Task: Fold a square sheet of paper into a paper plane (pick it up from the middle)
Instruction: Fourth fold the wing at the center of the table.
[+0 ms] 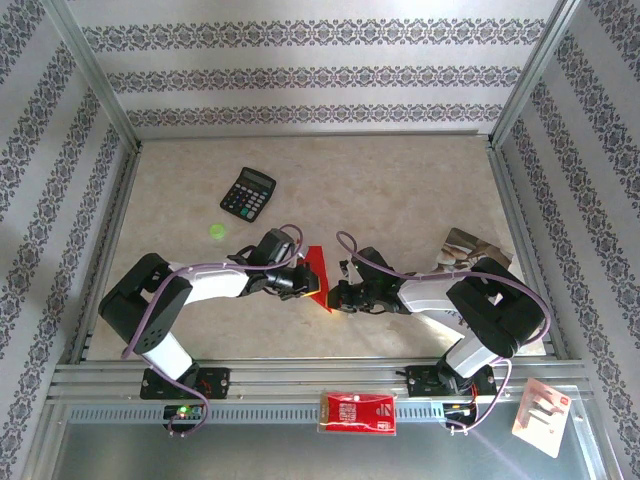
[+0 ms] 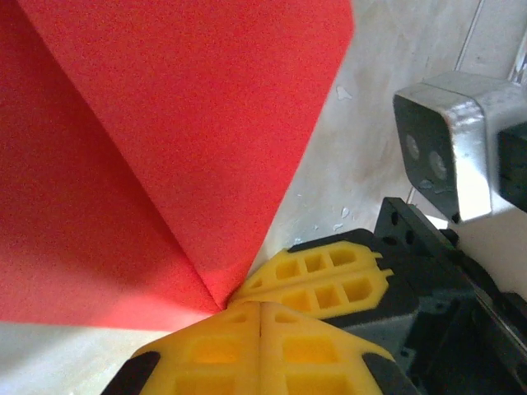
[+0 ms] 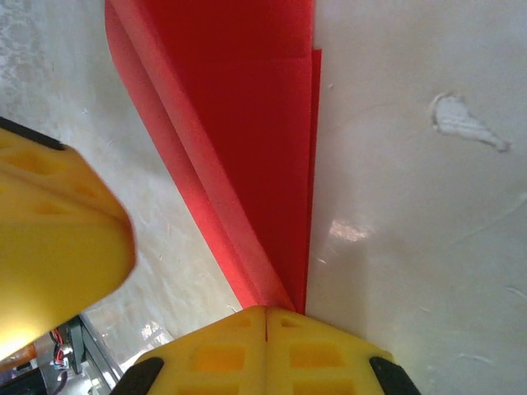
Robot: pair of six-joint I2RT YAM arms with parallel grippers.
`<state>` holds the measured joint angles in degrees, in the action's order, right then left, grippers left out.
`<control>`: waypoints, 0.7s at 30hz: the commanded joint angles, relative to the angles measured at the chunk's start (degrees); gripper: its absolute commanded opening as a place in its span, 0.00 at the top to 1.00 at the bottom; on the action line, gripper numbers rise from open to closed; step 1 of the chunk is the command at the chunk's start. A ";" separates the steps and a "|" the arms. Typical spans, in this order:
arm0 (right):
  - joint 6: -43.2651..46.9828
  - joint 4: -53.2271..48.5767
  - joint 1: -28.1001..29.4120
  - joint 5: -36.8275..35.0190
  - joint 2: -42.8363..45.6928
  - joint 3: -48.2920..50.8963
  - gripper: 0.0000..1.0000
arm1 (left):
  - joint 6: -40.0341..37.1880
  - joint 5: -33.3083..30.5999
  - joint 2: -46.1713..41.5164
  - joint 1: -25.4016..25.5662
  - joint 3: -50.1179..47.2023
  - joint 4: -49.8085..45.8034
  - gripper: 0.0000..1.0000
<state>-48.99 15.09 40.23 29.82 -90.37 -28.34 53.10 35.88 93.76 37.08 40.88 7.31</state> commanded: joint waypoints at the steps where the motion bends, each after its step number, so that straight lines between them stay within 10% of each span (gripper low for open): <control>1: 0.04 -7.02 -0.40 -3.76 -2.12 2.46 1.00 | 2.29 -0.45 1.89 1.13 0.73 4.50 0.96; 21: 0.57 -7.28 -0.59 -3.62 -2.28 2.12 1.00 | 3.54 0.31 5.59 2.65 1.84 6.19 0.96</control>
<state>-49.17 15.07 40.23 29.82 -90.39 -28.34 56.01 35.90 98.63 38.92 41.32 11.31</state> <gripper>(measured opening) 0.050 0.044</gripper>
